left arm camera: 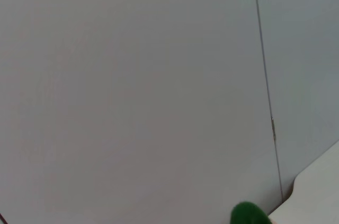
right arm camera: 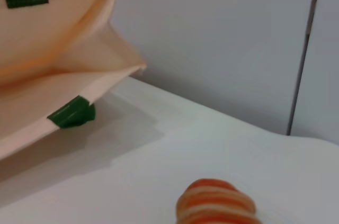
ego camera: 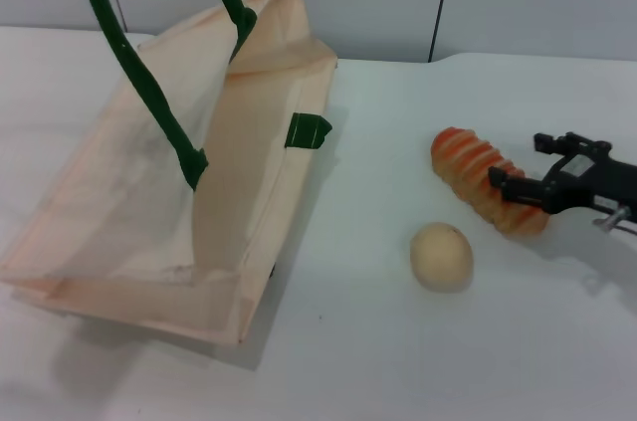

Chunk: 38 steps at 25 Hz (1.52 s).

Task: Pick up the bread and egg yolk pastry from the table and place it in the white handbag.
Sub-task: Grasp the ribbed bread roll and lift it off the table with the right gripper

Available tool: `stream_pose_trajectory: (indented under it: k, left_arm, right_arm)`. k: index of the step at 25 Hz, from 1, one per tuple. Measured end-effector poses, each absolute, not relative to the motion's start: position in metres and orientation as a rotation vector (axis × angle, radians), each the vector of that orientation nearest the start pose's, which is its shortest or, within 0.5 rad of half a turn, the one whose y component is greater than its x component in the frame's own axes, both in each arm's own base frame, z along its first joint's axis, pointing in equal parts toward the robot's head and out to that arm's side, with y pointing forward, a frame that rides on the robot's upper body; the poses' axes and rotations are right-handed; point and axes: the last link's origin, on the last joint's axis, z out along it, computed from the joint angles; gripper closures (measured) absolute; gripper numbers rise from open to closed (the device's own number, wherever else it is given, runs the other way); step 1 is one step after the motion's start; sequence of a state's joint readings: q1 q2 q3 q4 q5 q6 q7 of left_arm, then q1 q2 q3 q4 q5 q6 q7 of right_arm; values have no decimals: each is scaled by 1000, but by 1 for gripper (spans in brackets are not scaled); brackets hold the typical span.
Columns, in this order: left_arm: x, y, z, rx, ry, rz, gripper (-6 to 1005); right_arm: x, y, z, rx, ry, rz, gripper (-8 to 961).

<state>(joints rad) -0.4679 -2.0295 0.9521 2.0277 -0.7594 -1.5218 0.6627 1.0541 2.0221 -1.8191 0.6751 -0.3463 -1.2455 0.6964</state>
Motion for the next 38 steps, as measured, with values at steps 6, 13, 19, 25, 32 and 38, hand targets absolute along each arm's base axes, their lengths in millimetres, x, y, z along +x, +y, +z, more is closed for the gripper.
stream_pose_trajectory:
  k: [6, 13, 19, 25, 32, 38]
  left_arm:
    - [-112, 342, 180, -2156, -475, -163, 883]
    - [-109, 343, 179, -2159, -467, -164, 883]
    - [-108, 344, 180, -2154, -463, -169, 883]
    - [-107, 344, 180, -2152, -462, -174, 883]
    - [-108, 343, 180, -2154, -464, -178, 883]
    - [-108, 343, 180, -2152, -464, -177, 882]
  right_arm:
    - [290, 371, -11, -2349, 627, 352, 69]
    - [288, 371, -11, -2354, 628, 354, 69]
    - [285, 372, -14, -2367, 629, 353, 69]
    - [284, 373, -17, -2372, 623, 362, 70]
    - [289, 378, -25, -2377, 631, 293, 70]
    - [290, 379, -30, -2380, 633, 287, 70]
